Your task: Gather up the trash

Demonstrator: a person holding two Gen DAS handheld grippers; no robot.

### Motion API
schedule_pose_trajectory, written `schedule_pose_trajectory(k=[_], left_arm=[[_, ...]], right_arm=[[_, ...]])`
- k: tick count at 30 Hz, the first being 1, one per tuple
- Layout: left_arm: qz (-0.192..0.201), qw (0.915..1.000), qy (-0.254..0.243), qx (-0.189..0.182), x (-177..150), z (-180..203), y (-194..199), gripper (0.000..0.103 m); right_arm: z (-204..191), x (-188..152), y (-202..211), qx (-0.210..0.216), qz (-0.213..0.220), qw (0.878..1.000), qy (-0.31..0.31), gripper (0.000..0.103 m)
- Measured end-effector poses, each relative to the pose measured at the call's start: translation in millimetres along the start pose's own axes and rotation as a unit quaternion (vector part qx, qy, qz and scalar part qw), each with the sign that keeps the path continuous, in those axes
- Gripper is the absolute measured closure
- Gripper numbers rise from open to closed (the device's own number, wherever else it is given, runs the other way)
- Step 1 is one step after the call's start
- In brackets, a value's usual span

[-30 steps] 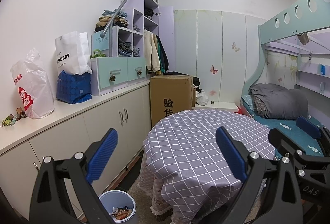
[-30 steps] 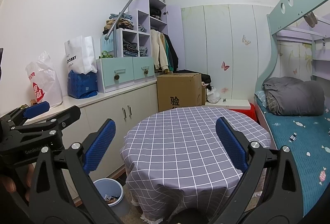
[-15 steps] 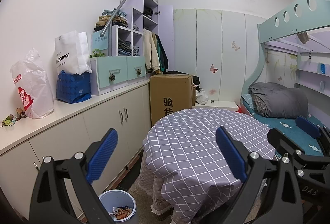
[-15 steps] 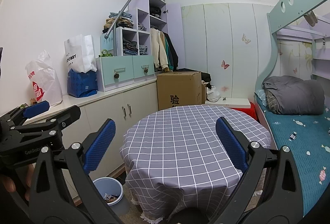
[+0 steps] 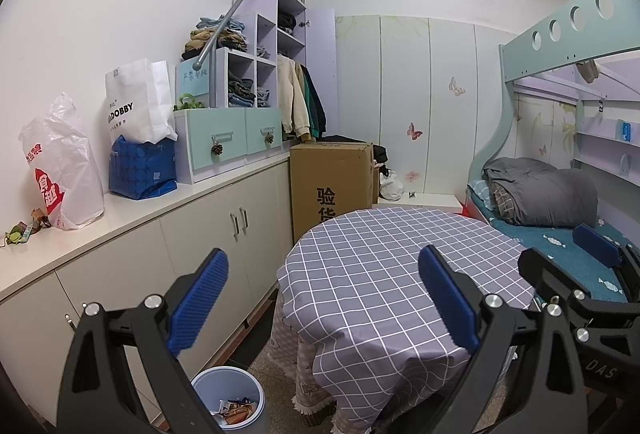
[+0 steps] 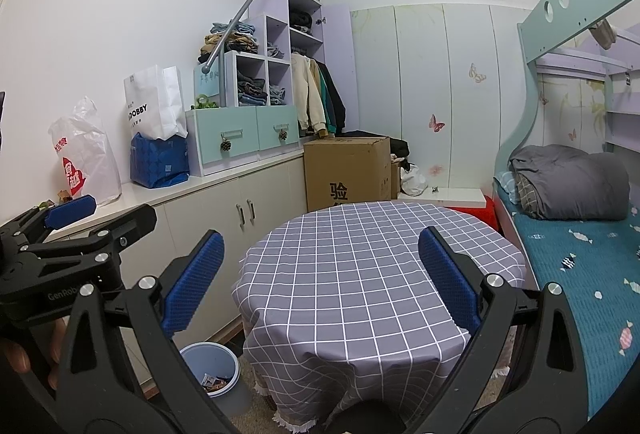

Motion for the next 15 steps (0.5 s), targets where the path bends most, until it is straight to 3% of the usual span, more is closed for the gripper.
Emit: schedule_pose_trajectory(k=[15], left_arm=[[-0.001, 1.0, -0.001, -0.001, -0.3, -2.7, -0.7, 0.009]], right_arm=[[-1.9, -2.9, -1.3, 0.001, -0.001, 1.0, 0.0, 0.007]])
Point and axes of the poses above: each gripper's, at about its wrist camera, not at the fingertips, and y roughly against the way its jaws point, z to its right, x to its top, the point moved 1 cm from there along -y, roughly the way its jaws point, and after that the axes turned 7 degrees about -x, right-handed, at the moved point
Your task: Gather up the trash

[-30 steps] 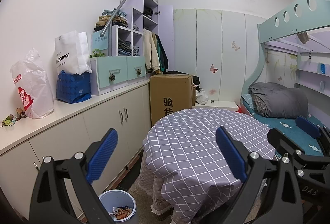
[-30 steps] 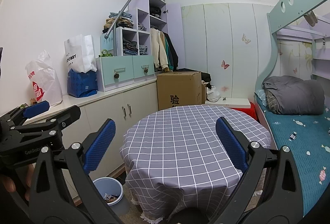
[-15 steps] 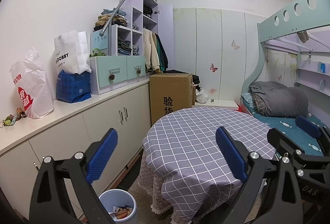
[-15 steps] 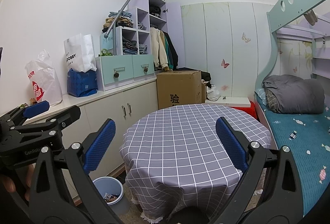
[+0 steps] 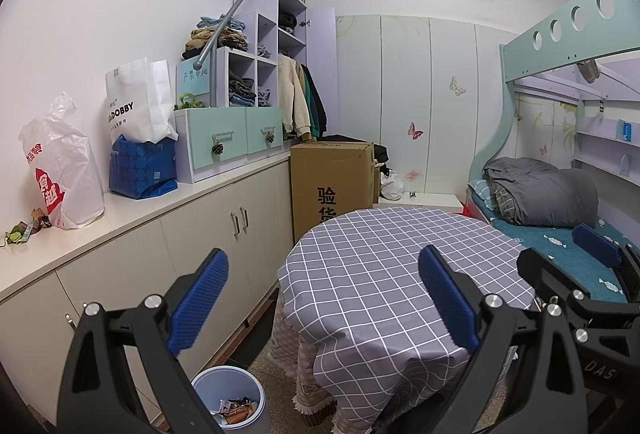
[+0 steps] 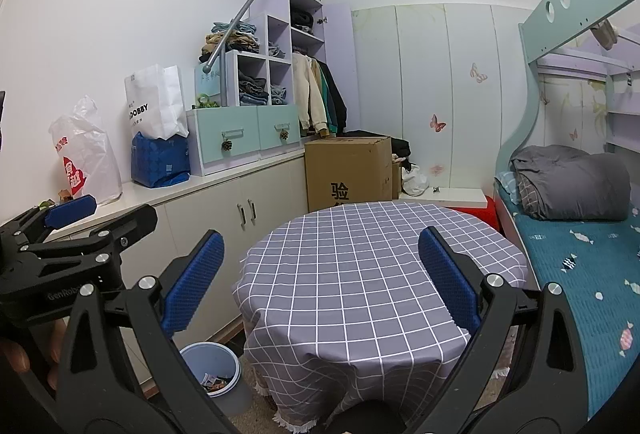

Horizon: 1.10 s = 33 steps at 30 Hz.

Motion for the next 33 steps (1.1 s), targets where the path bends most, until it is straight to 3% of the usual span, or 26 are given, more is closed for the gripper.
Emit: schedule_pose_trajectory(k=[33], left_arm=[[-0.004, 1.0, -0.001, 0.0, -3.5, -8.2, -1.8, 0.009]], right_arm=[[2.7, -0.3, -3.1, 0.002, -0.003, 1.0, 0.001, 0.007]])
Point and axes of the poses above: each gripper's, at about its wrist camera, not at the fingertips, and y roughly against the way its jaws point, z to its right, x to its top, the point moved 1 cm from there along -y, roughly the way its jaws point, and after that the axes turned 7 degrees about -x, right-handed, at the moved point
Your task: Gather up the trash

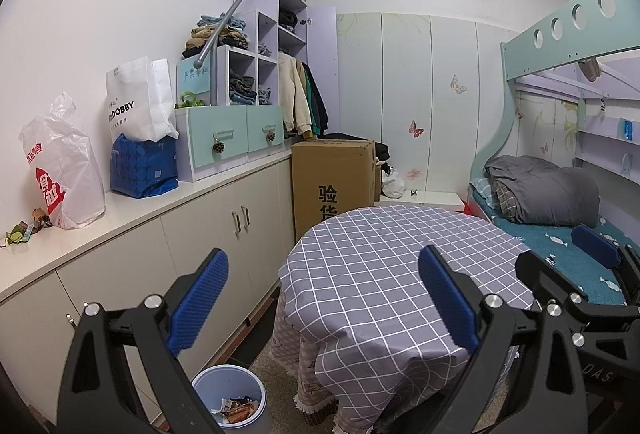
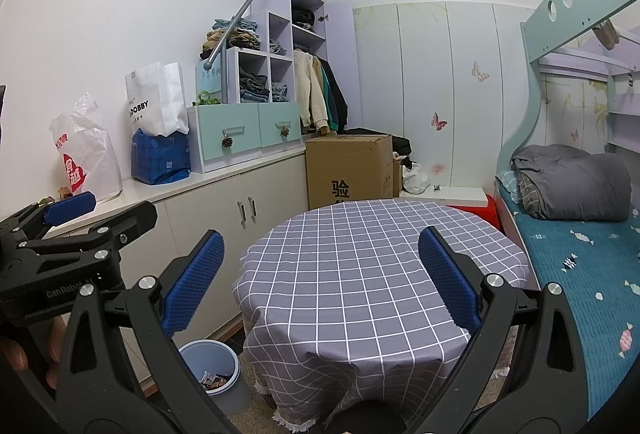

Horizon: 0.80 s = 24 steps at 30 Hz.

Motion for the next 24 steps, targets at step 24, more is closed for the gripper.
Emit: schedule_pose_trajectory(k=[24], left_arm=[[-0.003, 1.0, 0.0, -0.002, -5.6, -9.2, -2.3, 0.009]], right_arm=[[8.3, -4.4, -7.0, 0.003, -0.011, 1.0, 0.0, 0.007]])
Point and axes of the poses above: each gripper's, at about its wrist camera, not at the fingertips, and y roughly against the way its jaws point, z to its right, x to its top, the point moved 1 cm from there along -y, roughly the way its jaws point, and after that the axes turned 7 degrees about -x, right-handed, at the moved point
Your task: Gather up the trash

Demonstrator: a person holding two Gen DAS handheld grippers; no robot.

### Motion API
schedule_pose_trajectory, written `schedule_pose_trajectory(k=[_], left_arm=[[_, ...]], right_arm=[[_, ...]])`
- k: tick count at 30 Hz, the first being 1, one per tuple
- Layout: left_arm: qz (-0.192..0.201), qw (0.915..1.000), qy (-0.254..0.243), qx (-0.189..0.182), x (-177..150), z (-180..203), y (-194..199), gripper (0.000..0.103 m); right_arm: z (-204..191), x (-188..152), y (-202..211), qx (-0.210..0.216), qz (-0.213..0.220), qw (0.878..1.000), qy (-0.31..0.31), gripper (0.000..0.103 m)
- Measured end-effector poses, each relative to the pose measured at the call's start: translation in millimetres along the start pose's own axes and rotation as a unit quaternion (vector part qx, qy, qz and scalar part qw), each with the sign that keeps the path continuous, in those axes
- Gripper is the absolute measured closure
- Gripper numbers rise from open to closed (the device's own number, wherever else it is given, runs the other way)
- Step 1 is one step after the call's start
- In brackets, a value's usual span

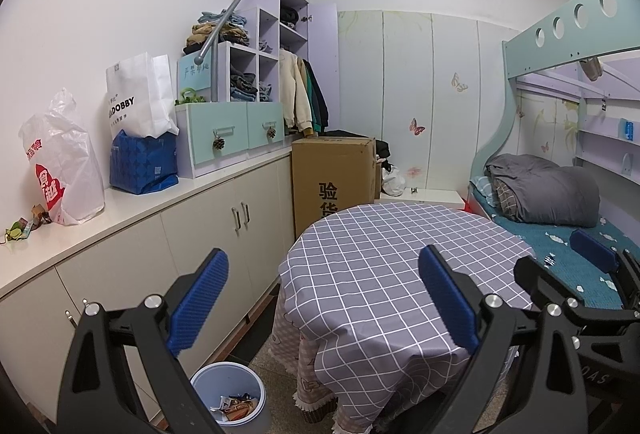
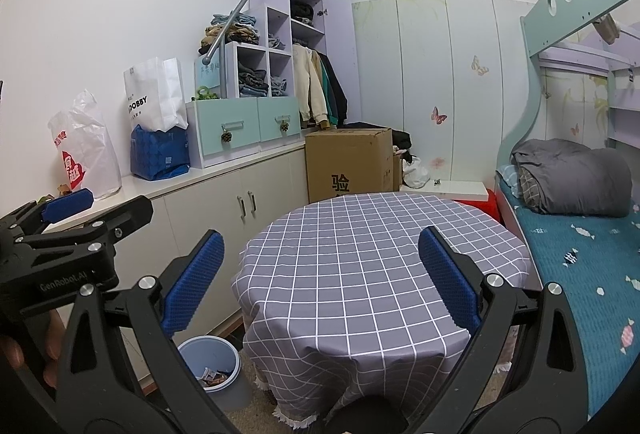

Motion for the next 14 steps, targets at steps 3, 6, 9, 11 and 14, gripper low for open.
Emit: schedule_pose_trajectory(k=[3, 6, 9, 11, 14], left_arm=[[0.0, 1.0, 0.0, 0.0, 0, -1, 0, 0.009], [-0.003, 1.0, 0.0, 0.0, -1, -2, -1, 0.009], [-0.007, 1.0, 0.003, 0.004, -4, -6, -5, 0.009], [-0.011, 0.9999, 0.005, 0.005, -6, -10, -10, 0.009], [-0.024, 0.9996, 0.006, 0.011, -10, -13, -20, 0.009]], right_arm=[[1, 0, -1, 0.0, 0.0, 1.0, 0.0, 0.007], [3, -1, -4, 0.001, -0.004, 1.0, -0.002, 0.007], [5, -3, -8, 0.001, -0.007, 1.0, -0.005, 0.007], [7, -4, -13, 0.002, -0.011, 1.0, -0.007, 0.007], [11, -7, -24, 0.006, -0.022, 1.0, -0.012, 0.007]])
Point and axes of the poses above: each gripper's, at about its wrist camera, not at the fingertips, and y roughly against the way its jaws point, z to its right, x to its top, the point moved 1 cm from there along -y, roughly the way its jaws point, and after that the axes turned 7 degrees about -x, right-handed, at the moved point
